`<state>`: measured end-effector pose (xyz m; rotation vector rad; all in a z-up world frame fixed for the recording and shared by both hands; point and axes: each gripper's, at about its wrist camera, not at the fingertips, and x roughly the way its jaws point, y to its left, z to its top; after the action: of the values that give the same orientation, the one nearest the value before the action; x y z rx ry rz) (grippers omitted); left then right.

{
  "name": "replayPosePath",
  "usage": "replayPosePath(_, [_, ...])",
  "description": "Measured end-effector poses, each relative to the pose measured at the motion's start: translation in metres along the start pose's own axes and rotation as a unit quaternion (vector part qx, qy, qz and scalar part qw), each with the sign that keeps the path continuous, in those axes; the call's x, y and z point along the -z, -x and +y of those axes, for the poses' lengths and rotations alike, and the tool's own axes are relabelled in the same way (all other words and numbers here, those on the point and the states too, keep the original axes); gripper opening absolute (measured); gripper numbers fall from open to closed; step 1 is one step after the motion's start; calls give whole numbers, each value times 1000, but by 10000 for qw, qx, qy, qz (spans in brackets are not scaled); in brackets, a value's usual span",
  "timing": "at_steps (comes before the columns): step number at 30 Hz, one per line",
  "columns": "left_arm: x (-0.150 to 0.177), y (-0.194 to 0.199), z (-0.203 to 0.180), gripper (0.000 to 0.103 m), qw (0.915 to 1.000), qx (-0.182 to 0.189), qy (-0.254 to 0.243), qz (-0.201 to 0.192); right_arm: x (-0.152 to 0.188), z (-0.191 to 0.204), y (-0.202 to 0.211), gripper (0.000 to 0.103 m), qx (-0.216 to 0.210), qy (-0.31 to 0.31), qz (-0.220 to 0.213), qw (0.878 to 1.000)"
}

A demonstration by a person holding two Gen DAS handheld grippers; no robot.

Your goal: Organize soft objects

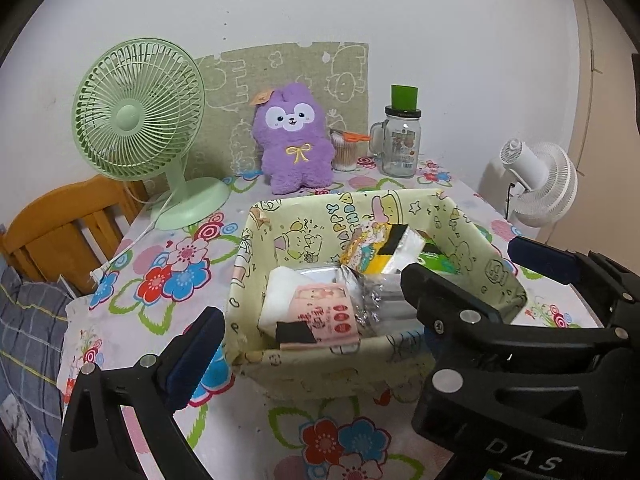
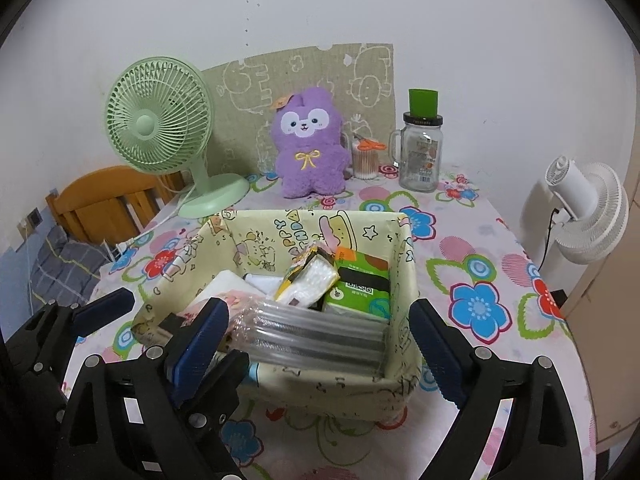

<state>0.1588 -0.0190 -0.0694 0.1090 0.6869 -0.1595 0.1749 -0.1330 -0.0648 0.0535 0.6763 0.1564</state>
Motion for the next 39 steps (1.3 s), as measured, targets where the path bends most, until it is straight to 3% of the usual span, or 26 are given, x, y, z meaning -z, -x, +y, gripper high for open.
replayPosePath(39, [28, 78, 0, 103, 9985, -92, 243, -486, 26, -10, 84, 96, 317, -62, -445, 9985])
